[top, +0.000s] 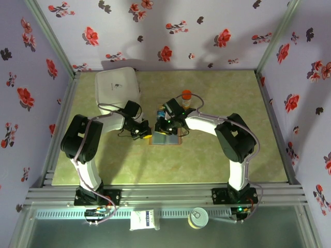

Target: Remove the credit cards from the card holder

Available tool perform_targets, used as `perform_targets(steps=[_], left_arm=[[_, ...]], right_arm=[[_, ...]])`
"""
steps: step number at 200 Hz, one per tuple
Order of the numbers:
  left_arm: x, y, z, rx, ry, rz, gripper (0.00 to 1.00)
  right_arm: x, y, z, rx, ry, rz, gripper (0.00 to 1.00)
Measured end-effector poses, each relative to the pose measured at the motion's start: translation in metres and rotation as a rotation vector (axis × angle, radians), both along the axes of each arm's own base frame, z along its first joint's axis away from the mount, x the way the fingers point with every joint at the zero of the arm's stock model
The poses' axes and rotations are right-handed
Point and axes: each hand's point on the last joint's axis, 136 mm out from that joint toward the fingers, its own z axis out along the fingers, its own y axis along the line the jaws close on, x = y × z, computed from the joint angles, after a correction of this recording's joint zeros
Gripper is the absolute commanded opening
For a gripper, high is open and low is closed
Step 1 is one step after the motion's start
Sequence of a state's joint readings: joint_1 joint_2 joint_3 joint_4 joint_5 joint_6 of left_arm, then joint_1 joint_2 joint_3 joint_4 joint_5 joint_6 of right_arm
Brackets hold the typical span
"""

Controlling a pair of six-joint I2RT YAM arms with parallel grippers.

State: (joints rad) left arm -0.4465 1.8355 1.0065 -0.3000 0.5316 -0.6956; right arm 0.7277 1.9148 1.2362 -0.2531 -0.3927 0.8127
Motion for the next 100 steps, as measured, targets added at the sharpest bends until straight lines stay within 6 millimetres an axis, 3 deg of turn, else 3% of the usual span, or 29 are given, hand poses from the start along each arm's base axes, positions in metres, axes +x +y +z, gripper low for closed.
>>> perform_targets(steps=[100], left_arm=[[0.001,0.000,-0.001,0.009,0.006,-0.014,0.00]], right_arm=[[-0.011,-0.010,-0.015,-0.058,0.051,0.013,0.26]])
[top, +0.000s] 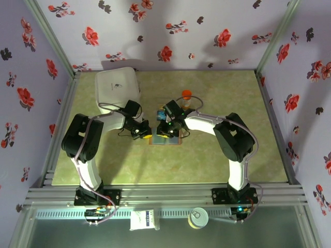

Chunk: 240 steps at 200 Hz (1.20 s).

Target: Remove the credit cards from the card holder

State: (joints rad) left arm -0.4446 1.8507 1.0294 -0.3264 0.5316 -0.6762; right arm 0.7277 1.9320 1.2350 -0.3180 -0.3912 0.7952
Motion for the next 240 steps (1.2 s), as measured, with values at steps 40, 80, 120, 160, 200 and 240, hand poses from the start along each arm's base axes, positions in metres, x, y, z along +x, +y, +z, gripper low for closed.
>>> perform_targets(steps=[40,80,120,160,200,240], left_arm=[[0.001,-0.001,0.000,0.007,0.008,-0.006,0.00],[0.002,-0.001,0.000,0.009,0.008,-0.011,0.00],[0.002,0.000,0.000,0.015,0.007,-0.013,0.00],[0.003,0.001,0.000,0.023,0.005,-0.014,0.00],[0.005,0.002,0.001,0.034,0.000,-0.009,0.00],[0.007,0.002,0.008,0.031,-0.018,0.005,0.02]], right_arm=[[-0.002,-0.008,-0.005,-0.045,-0.001,0.006,0.26],[-0.002,-0.012,-0.007,-0.056,-0.001,0.008,0.26],[0.000,-0.018,-0.011,-0.061,0.005,-0.003,0.25],[0.002,-0.026,-0.015,-0.038,0.009,-0.020,0.25],[0.002,-0.026,-0.016,0.003,0.009,-0.027,0.25],[0.002,-0.027,-0.016,0.044,0.016,-0.042,0.24]])
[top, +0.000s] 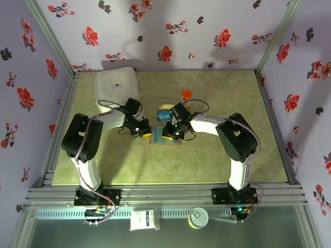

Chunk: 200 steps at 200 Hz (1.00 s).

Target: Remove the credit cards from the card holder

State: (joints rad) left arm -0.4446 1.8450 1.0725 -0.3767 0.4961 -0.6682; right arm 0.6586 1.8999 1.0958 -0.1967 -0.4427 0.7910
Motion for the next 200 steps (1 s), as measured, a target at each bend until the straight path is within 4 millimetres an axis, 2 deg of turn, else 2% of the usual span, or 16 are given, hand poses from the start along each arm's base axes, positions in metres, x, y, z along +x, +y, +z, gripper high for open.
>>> perform_targets(steps=[74,141,200], left_arm=[[0.004,-0.012,0.019,-0.049,-0.026,0.032,0.13],[-0.008,-0.033,0.022,-0.064,-0.026,-0.006,0.20],[-0.006,-0.036,0.016,-0.059,-0.016,-0.005,0.20]], right_arm=[[0.001,-0.001,-0.001,0.054,0.010,-0.021,0.24],[0.001,0.000,0.000,0.081,0.008,-0.019,0.24],[0.001,-0.001,0.000,0.086,0.012,-0.029,0.24]])
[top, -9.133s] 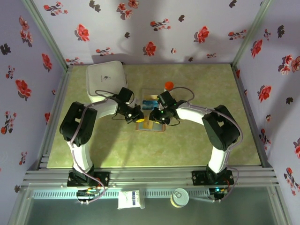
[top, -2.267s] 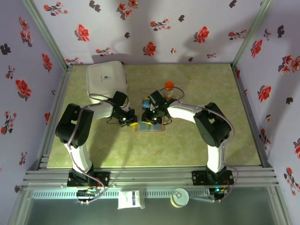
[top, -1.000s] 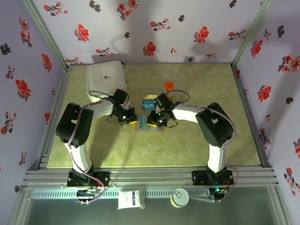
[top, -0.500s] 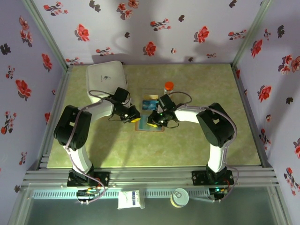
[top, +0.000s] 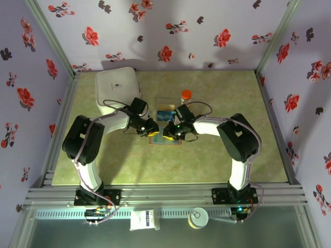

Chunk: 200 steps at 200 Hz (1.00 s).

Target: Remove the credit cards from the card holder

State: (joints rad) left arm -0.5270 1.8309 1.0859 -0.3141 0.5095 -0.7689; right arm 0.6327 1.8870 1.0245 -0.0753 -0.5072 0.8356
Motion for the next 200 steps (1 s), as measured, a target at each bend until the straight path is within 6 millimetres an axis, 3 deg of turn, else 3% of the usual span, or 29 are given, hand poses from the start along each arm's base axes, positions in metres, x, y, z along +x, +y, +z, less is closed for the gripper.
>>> perform_targets(steps=[108,156,200], left_arm=[[-0.006,-0.008,-0.007,-0.016,0.036,-0.008,0.14],[0.000,-0.013,0.000,-0.028,0.021,-0.006,0.14],[-0.001,-0.024,0.008,-0.037,0.011,-0.022,0.13]], right_arm=[[-0.002,0.000,0.004,0.024,-0.013,-0.008,0.25],[0.001,-0.005,0.025,0.041,-0.051,-0.021,0.26],[0.007,-0.024,0.046,0.056,-0.102,-0.067,0.26]])
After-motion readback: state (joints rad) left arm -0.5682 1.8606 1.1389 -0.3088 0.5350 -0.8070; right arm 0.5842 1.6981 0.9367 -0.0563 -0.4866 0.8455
